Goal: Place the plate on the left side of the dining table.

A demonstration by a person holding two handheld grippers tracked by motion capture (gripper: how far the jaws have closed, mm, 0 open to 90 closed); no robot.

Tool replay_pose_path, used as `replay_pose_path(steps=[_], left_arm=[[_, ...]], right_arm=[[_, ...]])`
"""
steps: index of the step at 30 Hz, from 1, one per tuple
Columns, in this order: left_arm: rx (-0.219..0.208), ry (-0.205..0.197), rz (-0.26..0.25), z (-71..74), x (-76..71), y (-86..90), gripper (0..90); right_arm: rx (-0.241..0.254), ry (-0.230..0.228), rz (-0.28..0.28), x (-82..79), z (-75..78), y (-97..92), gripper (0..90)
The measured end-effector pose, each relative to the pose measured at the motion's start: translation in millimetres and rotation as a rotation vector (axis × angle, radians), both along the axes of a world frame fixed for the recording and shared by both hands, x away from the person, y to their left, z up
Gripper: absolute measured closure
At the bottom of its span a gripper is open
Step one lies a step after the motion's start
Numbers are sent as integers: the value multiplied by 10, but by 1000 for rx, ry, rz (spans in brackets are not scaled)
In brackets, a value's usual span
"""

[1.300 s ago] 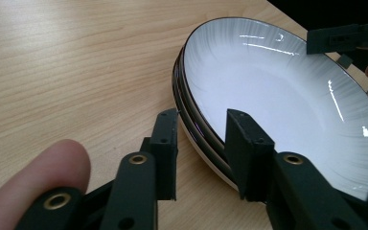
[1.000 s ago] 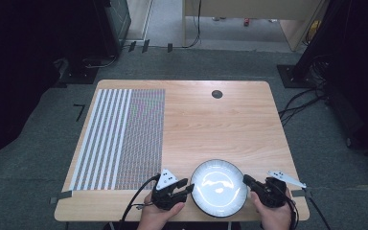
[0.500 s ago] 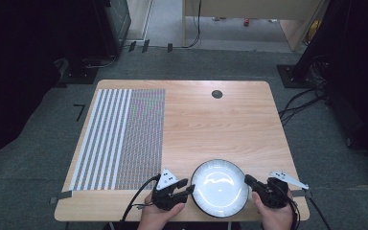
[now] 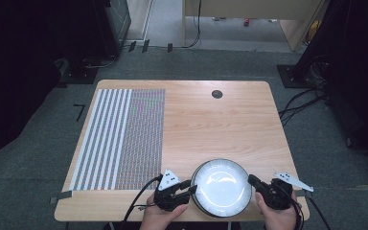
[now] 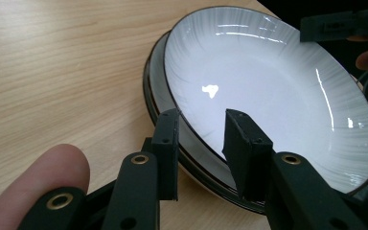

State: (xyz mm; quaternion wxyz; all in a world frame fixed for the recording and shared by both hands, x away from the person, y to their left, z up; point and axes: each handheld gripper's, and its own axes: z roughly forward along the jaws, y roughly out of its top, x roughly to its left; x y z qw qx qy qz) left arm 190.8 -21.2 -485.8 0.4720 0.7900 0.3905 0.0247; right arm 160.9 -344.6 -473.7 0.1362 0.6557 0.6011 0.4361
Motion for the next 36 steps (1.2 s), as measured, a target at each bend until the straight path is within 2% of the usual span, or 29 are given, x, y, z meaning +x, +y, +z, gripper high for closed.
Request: replay_pose_path(steps=[8,12,16,25,32,36], left_arm=[[8,-10,-33,-1,-27,-62,652],[7,-2,-51,-15,-33,-101,645],[2,-5,-53,-23,-34,-118,611],[-1,-5,-48,-28,-28,-123,608],[1,-8,-48,-30,-31,-125,607],[0,-8,-49,-30,-30,-125,608]], right_arm=[[-8,-9,-14,-44,36,-13,895],[-17,-14,-18,-59,48,-22,895],[-23,-16,-21,-69,54,-21,894],[-29,-14,-6,-65,44,-35,881],[-42,13,-2,-61,32,-15,802],[-38,58,-5,-63,30,-13,773]])
